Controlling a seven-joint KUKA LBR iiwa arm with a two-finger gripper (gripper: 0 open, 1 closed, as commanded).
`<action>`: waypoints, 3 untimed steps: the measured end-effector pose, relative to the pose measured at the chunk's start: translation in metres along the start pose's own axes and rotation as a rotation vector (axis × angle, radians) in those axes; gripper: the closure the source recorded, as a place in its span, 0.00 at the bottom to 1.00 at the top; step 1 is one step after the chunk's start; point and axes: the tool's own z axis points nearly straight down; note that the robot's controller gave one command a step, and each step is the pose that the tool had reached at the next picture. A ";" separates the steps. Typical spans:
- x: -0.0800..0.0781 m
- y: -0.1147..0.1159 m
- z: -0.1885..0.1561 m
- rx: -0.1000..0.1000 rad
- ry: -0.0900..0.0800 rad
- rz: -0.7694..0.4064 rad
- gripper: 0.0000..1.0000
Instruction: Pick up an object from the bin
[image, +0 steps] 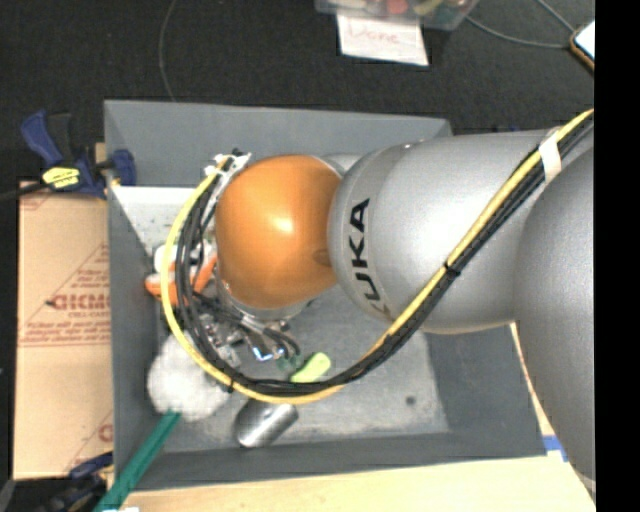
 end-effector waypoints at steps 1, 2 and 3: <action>-0.042 -0.021 0.122 0.001 -0.004 -0.410 1.00; 0.026 -0.007 0.060 0.000 -0.010 -0.107 1.00; -0.030 -0.017 0.023 0.003 -0.013 -0.405 1.00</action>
Offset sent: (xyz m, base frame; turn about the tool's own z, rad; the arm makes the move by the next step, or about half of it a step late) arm -0.0194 -0.0153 -0.0630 -0.1077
